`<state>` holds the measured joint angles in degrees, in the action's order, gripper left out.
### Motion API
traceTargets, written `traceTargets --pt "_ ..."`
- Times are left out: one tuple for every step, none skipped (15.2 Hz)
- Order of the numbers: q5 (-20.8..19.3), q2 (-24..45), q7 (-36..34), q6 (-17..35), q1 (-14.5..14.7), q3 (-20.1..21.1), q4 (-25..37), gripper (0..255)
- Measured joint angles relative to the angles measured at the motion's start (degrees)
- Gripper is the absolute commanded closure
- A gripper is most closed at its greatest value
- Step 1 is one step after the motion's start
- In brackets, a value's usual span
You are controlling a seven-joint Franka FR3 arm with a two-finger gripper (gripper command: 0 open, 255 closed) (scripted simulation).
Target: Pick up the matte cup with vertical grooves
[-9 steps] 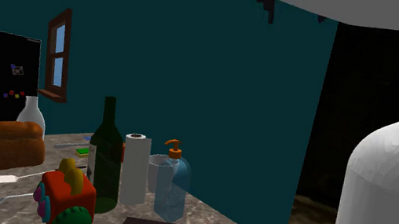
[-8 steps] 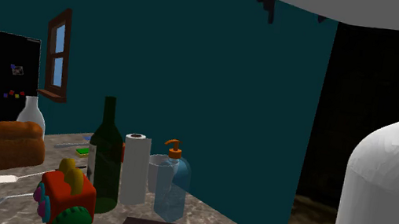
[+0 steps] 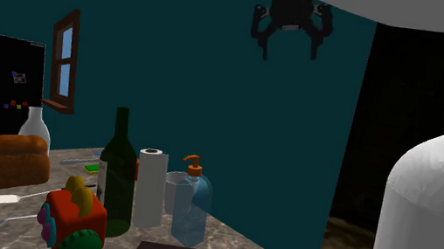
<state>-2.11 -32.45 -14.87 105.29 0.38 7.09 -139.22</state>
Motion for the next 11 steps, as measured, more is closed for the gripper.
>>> traceTargets --pt "0.2 1.5 -1.1 1.4 0.3 0.9 0.0 0" --pt "0.4 2.8 -2.3 2.5 0.5 1.8 0.0 0" --pt "0.5 4.7 -3.3 4.2 0.7 2.5 0.0 0" --pt "0.4 7.1 -4.4 5.6 0.7 3.3 1.0 0" --pt "0.2 9.3 -5.3 7.4 0.8 4.0 1.2 0" --pt "0.2 10.8 -6.5 8.4 1.0 4.8 1.6 0" --pt "0.0 12.8 -7.6 9.7 1.1 5.5 2.1 0" --pt "-0.3 15.0 -8.7 11.2 1.1 6.2 2.7 0" --pt "-0.6 16.6 -9.9 12.4 1.3 6.9 2.9 0" --pt "-1.0 18.5 -11.0 13.5 1.4 7.5 3.6 0" --pt "-1.6 20.9 -12.2 14.6 1.4 8.1 4.6 0"
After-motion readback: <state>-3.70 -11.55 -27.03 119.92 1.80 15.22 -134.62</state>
